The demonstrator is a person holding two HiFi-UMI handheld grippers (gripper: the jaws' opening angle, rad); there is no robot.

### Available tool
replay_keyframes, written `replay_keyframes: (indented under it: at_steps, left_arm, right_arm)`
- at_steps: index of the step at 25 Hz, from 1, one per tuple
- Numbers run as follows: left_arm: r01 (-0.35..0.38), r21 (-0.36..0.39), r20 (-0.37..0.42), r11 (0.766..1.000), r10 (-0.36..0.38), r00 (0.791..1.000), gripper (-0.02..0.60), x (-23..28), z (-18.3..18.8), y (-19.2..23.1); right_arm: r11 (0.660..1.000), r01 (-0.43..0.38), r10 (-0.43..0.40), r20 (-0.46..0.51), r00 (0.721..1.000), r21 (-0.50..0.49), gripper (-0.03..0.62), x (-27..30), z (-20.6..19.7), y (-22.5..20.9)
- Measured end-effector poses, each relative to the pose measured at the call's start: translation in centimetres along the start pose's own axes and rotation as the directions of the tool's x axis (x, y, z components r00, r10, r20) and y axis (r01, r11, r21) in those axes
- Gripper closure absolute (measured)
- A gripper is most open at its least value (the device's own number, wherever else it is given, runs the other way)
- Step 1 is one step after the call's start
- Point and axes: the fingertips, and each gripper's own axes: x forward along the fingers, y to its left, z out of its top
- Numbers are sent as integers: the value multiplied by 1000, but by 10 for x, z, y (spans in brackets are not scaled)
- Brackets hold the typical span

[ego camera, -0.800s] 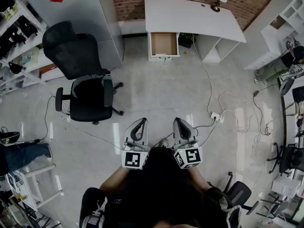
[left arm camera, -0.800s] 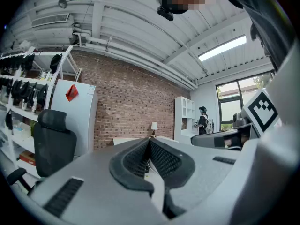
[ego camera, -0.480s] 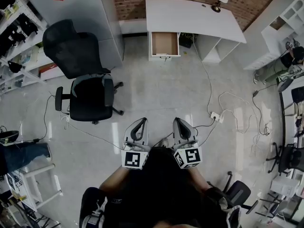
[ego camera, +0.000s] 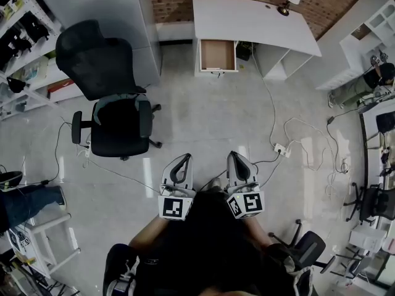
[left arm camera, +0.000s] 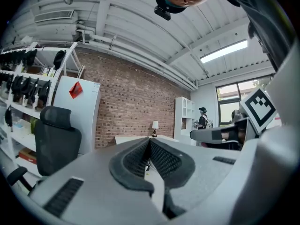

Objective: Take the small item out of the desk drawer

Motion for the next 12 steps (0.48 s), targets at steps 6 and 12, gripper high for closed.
replay_keyframes:
  at_steps: [6, 12]
  left_arm:
    - [26, -15, -17, 1000, -26, 999, 574, 1, -13, 37]
    - [31, -22, -31, 999, -32, 999, 574, 24, -12, 48]
  right_arm:
    - [999, 36, -36, -4, 999, -3, 568, 24, -8, 20]
    - [999, 42, -43, -29, 999, -5, 568, 45, -9, 10]
